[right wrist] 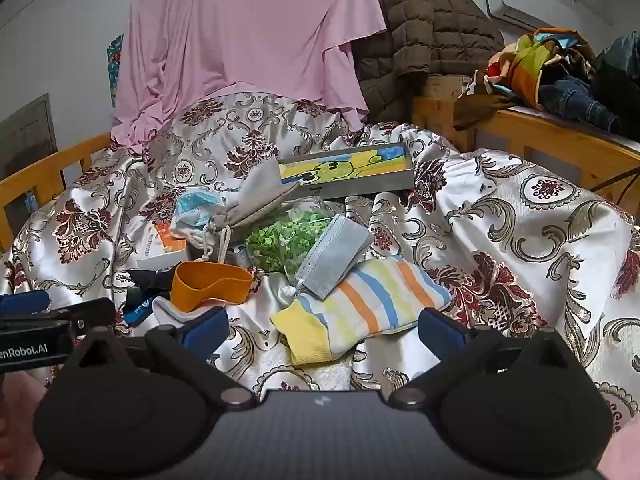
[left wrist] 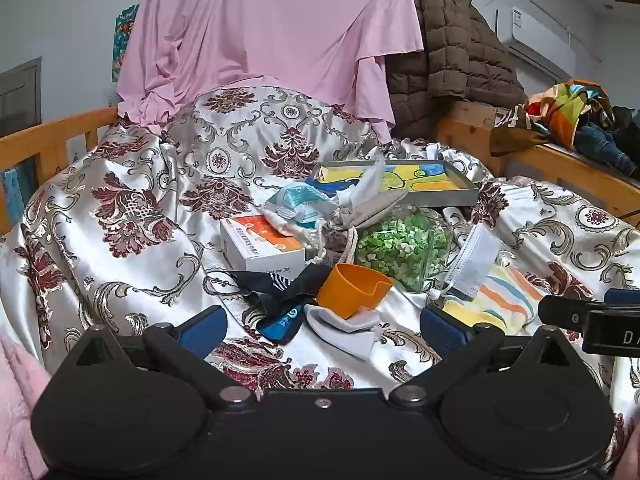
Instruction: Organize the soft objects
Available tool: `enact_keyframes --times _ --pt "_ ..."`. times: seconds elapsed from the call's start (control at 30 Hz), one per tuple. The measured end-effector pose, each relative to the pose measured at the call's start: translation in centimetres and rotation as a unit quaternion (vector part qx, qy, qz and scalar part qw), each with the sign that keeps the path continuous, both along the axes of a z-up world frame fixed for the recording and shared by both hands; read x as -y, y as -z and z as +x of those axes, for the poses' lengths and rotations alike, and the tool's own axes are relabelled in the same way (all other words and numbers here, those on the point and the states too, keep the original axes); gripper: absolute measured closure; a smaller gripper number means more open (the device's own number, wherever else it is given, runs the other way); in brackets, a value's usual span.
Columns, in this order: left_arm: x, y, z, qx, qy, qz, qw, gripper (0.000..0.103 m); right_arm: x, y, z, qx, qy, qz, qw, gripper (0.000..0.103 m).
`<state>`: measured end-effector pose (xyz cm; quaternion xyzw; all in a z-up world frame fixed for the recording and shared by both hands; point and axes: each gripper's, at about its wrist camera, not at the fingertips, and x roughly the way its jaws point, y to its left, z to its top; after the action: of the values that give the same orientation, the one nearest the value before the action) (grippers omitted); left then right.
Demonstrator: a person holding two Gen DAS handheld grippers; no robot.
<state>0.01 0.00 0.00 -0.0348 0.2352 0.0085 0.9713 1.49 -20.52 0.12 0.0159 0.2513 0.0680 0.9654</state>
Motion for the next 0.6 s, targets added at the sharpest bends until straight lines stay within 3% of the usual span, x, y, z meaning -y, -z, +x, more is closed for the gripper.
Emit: enact_keyframes --times 0.6 --pt "0.01 0.0 -0.02 0.004 0.0 0.001 1.0 0.001 -0.16 0.1 0.08 0.001 0.001 0.0 1.0 0.0"
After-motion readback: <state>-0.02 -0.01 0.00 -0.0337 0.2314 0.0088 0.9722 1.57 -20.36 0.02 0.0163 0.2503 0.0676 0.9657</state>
